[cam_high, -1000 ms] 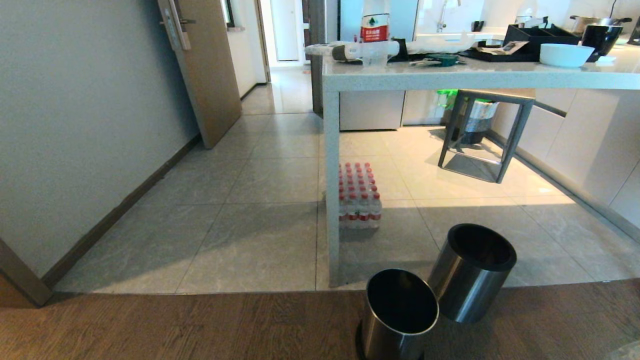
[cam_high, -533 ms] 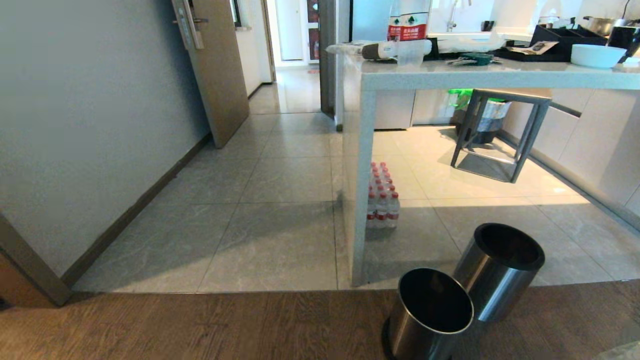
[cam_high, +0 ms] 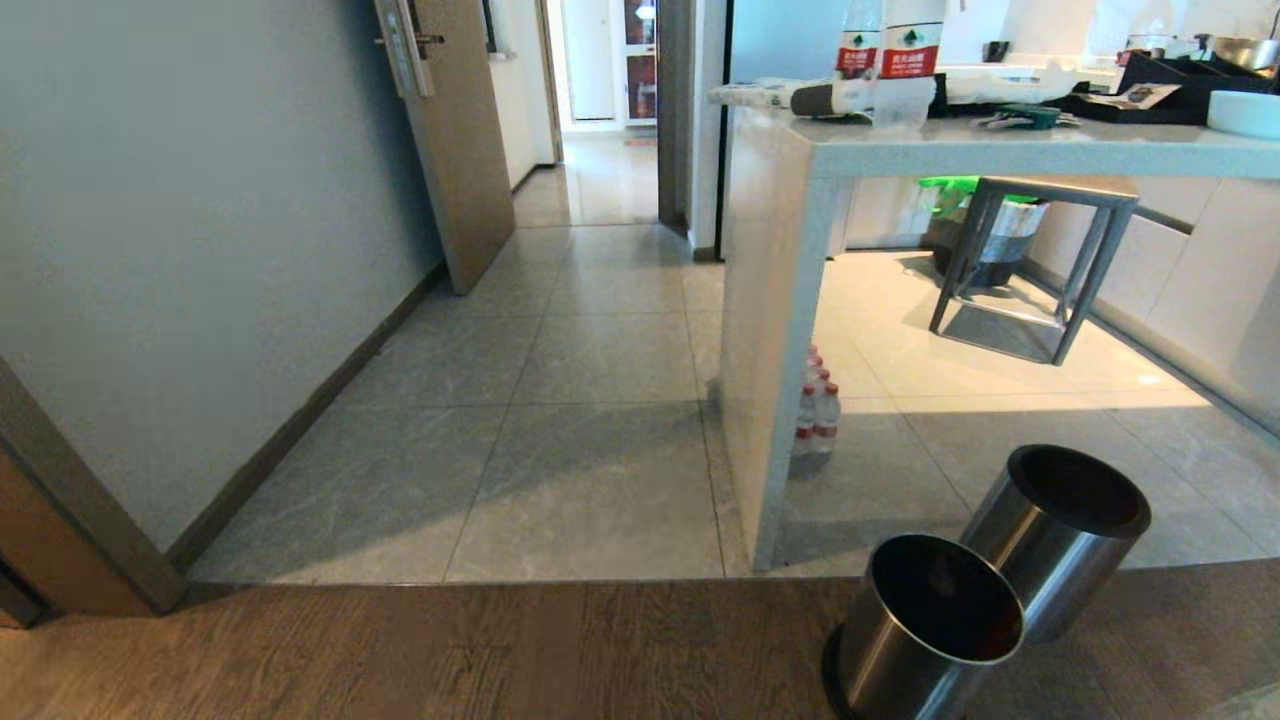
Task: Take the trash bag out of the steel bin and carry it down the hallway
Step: Put the trash bag at the door
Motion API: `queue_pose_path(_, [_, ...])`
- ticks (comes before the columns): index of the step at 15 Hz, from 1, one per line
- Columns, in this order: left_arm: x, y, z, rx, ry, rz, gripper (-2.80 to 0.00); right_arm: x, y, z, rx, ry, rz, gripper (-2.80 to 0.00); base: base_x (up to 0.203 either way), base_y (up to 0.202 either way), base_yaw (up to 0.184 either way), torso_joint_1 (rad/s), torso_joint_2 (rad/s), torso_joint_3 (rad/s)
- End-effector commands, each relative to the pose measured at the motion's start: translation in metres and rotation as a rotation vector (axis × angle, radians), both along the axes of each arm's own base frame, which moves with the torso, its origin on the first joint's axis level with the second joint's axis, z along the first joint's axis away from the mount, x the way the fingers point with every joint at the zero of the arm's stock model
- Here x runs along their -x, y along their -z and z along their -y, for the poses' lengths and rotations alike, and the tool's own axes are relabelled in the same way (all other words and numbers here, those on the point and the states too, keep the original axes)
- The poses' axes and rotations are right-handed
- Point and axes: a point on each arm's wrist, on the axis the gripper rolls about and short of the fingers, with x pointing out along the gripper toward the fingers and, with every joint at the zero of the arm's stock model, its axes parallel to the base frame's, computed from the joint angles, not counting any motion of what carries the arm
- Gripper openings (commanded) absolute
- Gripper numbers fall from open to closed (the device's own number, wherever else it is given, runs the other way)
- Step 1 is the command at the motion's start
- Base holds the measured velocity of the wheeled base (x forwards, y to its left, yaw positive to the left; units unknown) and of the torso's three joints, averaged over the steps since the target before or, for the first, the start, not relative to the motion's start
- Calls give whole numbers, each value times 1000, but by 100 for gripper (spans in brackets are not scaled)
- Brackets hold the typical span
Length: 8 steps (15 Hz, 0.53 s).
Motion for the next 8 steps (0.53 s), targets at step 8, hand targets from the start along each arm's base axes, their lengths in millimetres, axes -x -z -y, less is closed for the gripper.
queue_pose_path(8, [0,0,0,0,0,0,-280,0,0,0,1,-1,-1,-280,0,193,1,2,4,1])
